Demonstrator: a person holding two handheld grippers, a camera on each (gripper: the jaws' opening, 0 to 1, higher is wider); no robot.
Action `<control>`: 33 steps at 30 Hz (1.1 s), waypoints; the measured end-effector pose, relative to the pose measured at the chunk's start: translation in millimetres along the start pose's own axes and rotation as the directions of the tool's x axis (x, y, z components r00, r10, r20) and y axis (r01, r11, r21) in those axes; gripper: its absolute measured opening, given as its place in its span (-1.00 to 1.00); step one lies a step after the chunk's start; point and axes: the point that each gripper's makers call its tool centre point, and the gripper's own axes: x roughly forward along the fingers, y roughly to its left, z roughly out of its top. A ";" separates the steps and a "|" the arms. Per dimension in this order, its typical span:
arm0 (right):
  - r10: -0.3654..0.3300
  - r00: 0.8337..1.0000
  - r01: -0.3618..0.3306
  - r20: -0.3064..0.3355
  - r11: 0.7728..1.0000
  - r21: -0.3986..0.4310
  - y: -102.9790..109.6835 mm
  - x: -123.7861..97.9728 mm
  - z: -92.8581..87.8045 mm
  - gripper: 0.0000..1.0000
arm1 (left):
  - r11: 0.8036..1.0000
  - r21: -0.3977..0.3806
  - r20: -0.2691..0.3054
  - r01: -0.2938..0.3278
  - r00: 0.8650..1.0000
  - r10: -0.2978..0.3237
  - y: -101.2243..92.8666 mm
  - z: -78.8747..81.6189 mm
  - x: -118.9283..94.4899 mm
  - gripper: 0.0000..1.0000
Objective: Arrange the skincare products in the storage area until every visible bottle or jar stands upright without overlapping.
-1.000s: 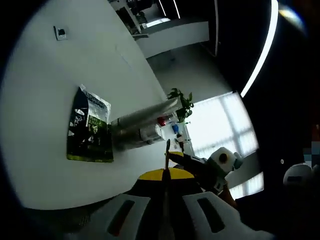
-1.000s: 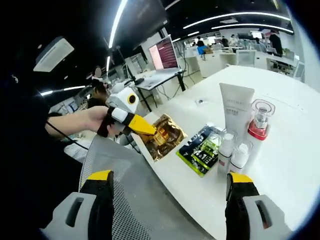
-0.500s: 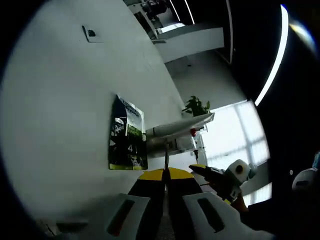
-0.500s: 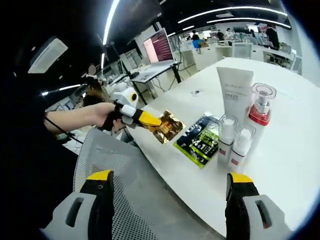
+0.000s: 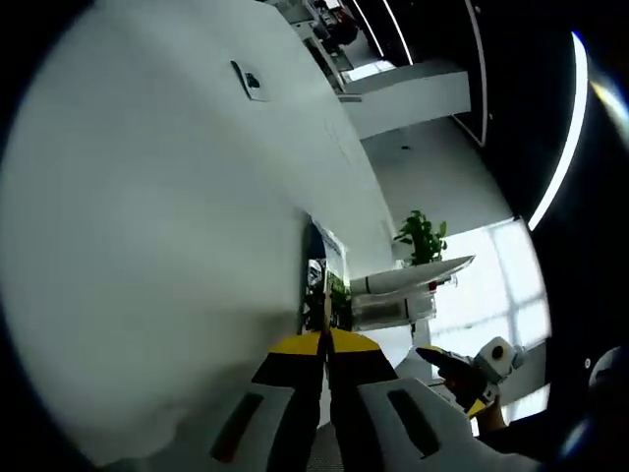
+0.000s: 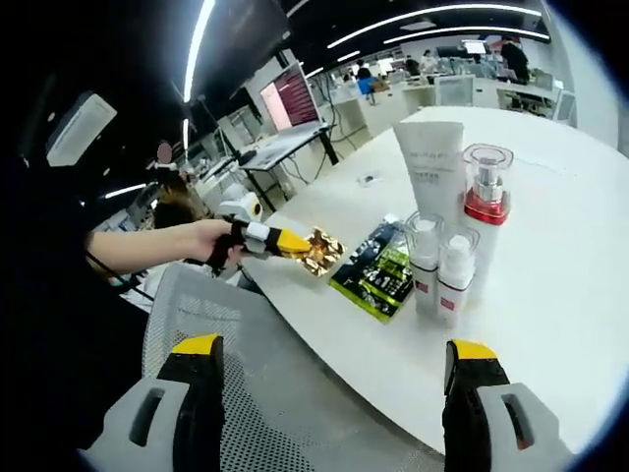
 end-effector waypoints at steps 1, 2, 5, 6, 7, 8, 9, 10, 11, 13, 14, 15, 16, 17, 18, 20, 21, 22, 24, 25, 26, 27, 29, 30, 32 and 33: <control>-0.001 1.000 0.001 0.002 1.000 -0.001 -0.1 0.0 0.2 0.97 | 1.000 0.003 0.000 -0.003 1.000 0.003 0.4 0.3 1.0 -0.99; -0.001 1.000 0.001 0.002 1.000 0.000 -0.2 0.1 0.3 0.96 | 1.000 0.008 -0.001 -0.009 1.000 0.009 -5.4 -5.5 2.6 -0.99; 0.002 1.000 -0.002 -0.007 1.000 0.002 0.0 1.3 -0.9 0.95 | 1.000 0.009 -0.007 -0.024 1.000 0.024 -5.8 -8.9 5.4 -0.99; 0.004 1.000 -0.004 -0.011 1.000 0.001 0.1 1.6 -1.5 0.94 | 1.000 0.007 -0.007 -0.029 1.000 0.029 -2.5 -6.6 5.0 -0.99; 0.007 1.000 -0.007 -0.015 1.000 -0.002 1.1 1.6 -1.5 0.95 | 0.999 0.008 -0.005 -0.033 0.999 0.033 -0.3 -5.1 4.7 -0.99; 0.007 1.000 -0.007 -0.016 1.000 -0.003 1.0 1.7 -1.6 0.95 | 0.999 0.008 -0.003 -0.037 0.999 0.037 1.8 -3.8 4.2 -0.99; 0.005 1.000 -0.005 -0.018 1.000 -0.004 0.4 1.5 -2.0 0.95 | 0.999 0.005 -0.002 -0.043 0.999 0.043 2.0 -4.7 4.3 -0.99; 0.006 1.000 -0.006 -0.017 1.000 -0.004 0.2 1.5 -1.6 0.95 | 0.999 0.005 -0.003 -0.044 0.999 0.044 1.1 -6.4 4.7 -0.99; 0.007 1.000 -0.007 -0.016 1.000 -0.001 0.0 1.6 -1.1 0.95 | 0.999 0.006 -0.005 -0.047 0.999 0.047 1.4 -7.4 5.2 -0.99; 0.006 1.000 -0.006 -0.013 1.000 0.006 0.1 1.5 -0.9 0.94 | 0.998 0.013 -0.018 -0.057 0.998 0.057 -6.1 -17.4 7.9 -1.00; 0.006 1.000 -0.006 -0.014 1.000 0.008 -0.1 1.7 -1.0 0.94 | 0.998 0.016 -0.020 -0.062 0.998 0.062 -13.4 -23.2 9.0 -1.00; 0.006 1.000 -0.006 -0.016 1.000 0.008 -0.4 1.9 -1.2 0.94 | 0.998 0.016 -0.017 -0.066 0.998 0.066 -15.8 -24.9 9.7 -1.00; 0.007 1.000 -0.007 -0.019 1.000 0.004 -0.3 2.2 -1.3 0.93 | 0.998 0.014 -0.016 -0.067 0.998 0.067 -17.4 -25.7 10.1 -1.00; 0.008 1.000 -0.008 -0.020 1.000 0.003 -0.2 2.3 -1.3 0.93 | 0.998 0.016 -0.012 -0.067 0.998 0.067 -20.3 -26.6 10.9 -1.00; 0.009 1.000 -0.009 -0.024 1.000 0.002 -0.1 2.7 -1.6 0.93 | 0.997 0.021 -0.016 -0.073 0.997 0.073 -23.4 -27.8 10.5 -1.00; 0.011 1.000 -0.011 -0.029 1.000 -0.001 -0.1 3.1 -2.5 0.93 | 0.994 0.047 -0.028 -0.095 0.995 0.097 -24.6 -29.6 9.7 -0.99; 0.011 0.999 -0.011 -0.030 1.000 -0.001 -0.3 3.8 -2.9 0.93 | 0.989 0.078 -0.036 -0.127 0.991 0.130 -19.9 -30.9 8.6 -0.94; 0.011 0.999 -0.012 -0.032 1.000 -0.001 -0.5 4.1 -3.4 0.93 | 0.989 0.078 -0.046 -0.127 0.990 0.131 -23.6 -33.6 9.2 -0.94; 0.014 0.999 -0.013 -0.031 1.000 0.005 -1.0 4.7 -4.0 0.92 | 0.989 0.085 -0.054 -0.123 0.990 0.128 -30.4 -36.5 8.7 -0.94; 0.014 0.999 -0.014 -0.031 1.000 0.007 -1.1 4.8 -4.3 0.92 | 0.988 0.088 -0.054 -0.124 0.990 0.129 -31.2 -36.9 8.6 -0.93; 0.014 0.999 -0.014 -0.031 1.000 0.008 -1.1 4.8 -4.5 0.92 | 0.987 0.096 -0.053 -0.129 0.990 0.134 -34.1 -38.1 8.4 -0.92; 0.015 0.999 -0.014 -0.032 1.000 0.009 -0.7 4.6 -4.8 0.92 | 0.986 0.105 -0.057 -0.134 0.989 0.140 -35.9 -39.5 8.3 -0.92; 0.015 0.999 -0.014 -0.034 1.000 0.009 -0.8 4.5 -5.3 0.92 | 0.981 0.132 -0.067 -0.145 0.986 0.155 -38.7 -41.9 7.5 -0.90; 0.016 0.999 -0.015 -0.036 1.000 0.009 -1.0 4.6 -5.8 0.92 | 0.977 0.152 -0.074 -0.149 0.984 0.161 -41.5 -43.6 7.5 -0.89; 0.017 0.999 -0.017 -0.039 1.000 0.011 -1.7 4.8 -6.7 0.92 | 0.975 0.165 -0.082 -0.149 0.983 0.164 -9.6 -7.5 4.4 -0.85; 0.017 0.999 -0.017 -0.040 1.000 0.013 -1.8 4.8 -6.8 0.92 | 0.974 0.171 -0.083 -0.151 0.983 0.166 -4.4 -1.0 3.7 -0.83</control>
